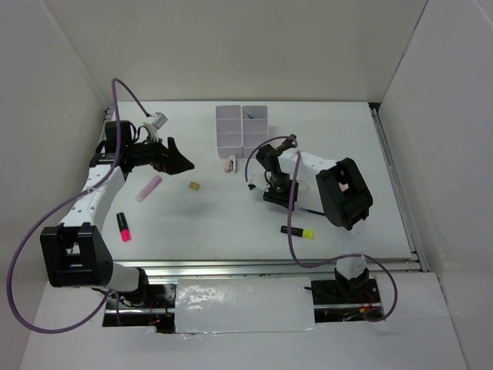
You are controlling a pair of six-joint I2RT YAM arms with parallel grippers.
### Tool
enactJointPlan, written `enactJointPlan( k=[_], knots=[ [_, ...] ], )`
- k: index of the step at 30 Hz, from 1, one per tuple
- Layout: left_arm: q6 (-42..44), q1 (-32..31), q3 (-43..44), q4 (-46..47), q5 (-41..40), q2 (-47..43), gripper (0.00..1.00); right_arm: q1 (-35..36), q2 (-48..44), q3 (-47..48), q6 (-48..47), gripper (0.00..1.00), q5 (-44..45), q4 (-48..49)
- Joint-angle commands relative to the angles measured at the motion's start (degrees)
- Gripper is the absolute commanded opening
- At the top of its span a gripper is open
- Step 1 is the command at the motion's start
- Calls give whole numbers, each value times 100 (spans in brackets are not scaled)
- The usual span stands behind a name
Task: Sort the stationery into containers
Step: Grab a piece of stationery with the right arm, then place the stationery into the container
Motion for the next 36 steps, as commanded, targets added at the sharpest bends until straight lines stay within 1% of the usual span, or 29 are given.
enactJointPlan(
  k=[1,11,13,14,15,17,19,21,22,23,25,26,27,28,29,30,31,32,34,35,36],
  knots=[
    [188,16,-24,97,156,0,99,66,126,-74,34,48,82,-42],
    [171,16,-24,149,121,-18,99,48,100,-364,43,44,100,301],
    [153,16,-24,166,95,-18,99,31,82,-417,25,38,65,345],
    [145,16,-33,175,95,-27,99,31,65,-425,25,33,56,336],
    [136,16,-42,210,77,-44,99,31,47,-408,16,23,21,336],
    [118,16,-51,237,59,-53,99,74,-23,-294,25,10,-58,257],
    [57,16,-42,255,59,-62,99,118,-155,-119,34,6,-207,56],
    [13,25,-7,272,86,-53,99,188,-347,355,77,2,-400,-181],
    [-13,16,20,263,86,-71,99,215,-392,583,121,2,-723,-443],
    [-22,16,81,255,86,-79,99,224,-453,1107,174,0,-874,-577],
    [-48,16,108,289,77,-132,99,242,-577,1734,323,0,-1303,-893],
    [-66,16,125,324,60,-158,99,233,-647,2346,394,0,-1463,-938],
    [-84,16,125,360,51,-202,99,146,-699,2639,533,0,-1638,-964],
    [-145,16,117,464,51,-211,99,101,-743,3103,613,0,-1971,-843],
    [-180,16,108,518,59,-237,99,31,-848,3247,884,0,-2096,-720],
    [-259,16,116,605,68,-255,99,-135,-910,3448,1034,0,-2219,-310],
    [-295,16,90,658,68,-264,99,-197,-981,3459,1201,0,-2412,-27],
    [-364,7,90,711,68,-255,99,-302,-1181,3416,1603,0,-2501,733],
    [-426,16,46,886,59,-264,99,-584,-1567,2952,2071,0,-2606,1719],
    [-496,16,29,948,42,-247,99,-680,-1701,2749,2525,0,-2598,2221],
    [-549,25,11,1027,24,-255,99,-812,-1798,2295,2730,0,-2572,3313]
  ],
)
